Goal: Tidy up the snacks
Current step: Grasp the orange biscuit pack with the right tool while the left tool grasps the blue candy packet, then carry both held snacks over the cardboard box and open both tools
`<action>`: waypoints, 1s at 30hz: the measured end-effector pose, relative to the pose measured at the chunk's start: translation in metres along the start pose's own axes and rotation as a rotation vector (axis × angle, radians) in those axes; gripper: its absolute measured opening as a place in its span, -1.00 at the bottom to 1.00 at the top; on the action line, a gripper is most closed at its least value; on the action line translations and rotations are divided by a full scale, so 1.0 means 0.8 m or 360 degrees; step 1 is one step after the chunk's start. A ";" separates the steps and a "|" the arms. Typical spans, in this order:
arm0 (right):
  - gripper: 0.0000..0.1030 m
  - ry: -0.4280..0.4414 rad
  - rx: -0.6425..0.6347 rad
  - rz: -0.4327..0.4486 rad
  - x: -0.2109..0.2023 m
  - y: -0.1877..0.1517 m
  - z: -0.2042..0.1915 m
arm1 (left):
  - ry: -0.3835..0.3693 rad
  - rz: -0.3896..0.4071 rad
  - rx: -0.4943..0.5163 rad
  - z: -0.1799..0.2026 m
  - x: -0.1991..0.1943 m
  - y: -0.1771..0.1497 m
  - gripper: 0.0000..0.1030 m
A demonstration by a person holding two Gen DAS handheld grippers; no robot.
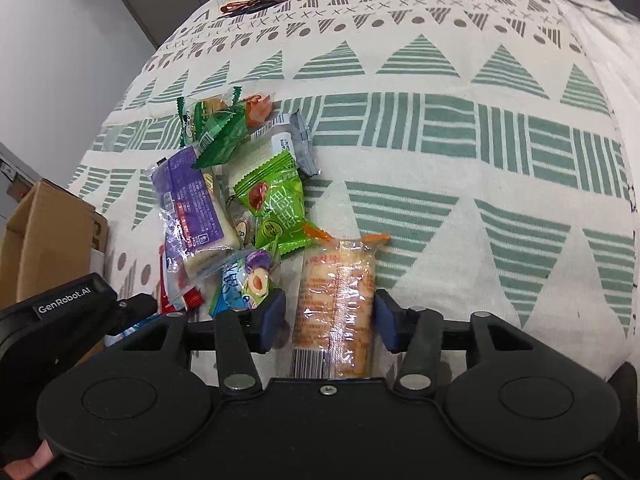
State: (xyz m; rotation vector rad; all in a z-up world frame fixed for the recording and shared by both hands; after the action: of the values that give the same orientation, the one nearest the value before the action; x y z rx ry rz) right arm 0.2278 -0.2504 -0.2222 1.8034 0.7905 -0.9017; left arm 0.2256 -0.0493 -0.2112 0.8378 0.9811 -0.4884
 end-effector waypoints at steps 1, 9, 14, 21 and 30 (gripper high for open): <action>-0.16 -0.0020 -0.0011 0.0008 0.001 0.000 0.000 | 0.0017 0.0004 0.0000 -0.001 0.000 0.000 -0.22; -0.33 0.0033 0.0048 0.0039 -0.010 0.002 0.009 | 0.0035 0.0030 0.0046 -0.005 -0.019 -0.007 -0.52; -0.33 0.0072 0.0070 0.0106 -0.028 0.004 0.007 | 0.0025 0.0070 0.0096 -0.003 -0.040 -0.013 -0.52; -0.33 0.0154 0.0048 0.0187 -0.052 0.006 -0.005 | -0.0011 0.0138 0.0177 -0.002 -0.076 -0.014 -0.53; -0.33 0.0231 0.0000 0.0296 -0.077 0.011 -0.015 | -0.0093 0.0182 0.0235 -0.009 -0.112 -0.005 -0.52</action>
State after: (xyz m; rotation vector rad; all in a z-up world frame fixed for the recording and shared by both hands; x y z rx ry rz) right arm 0.2052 -0.2506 -0.1627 1.9228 0.6988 -0.6565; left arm 0.1752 -0.0460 -0.1366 1.0008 0.8457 -0.4886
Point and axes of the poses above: each gripper's, at about its wrist camera, not at the fingertips, and x roughly the way its jaws point, z to its right, y to its top, the point moved 4 cm from there along x, roughly the way its jaws point, and after that the axes turned 3 degrees about y, right-handed, at the moved point
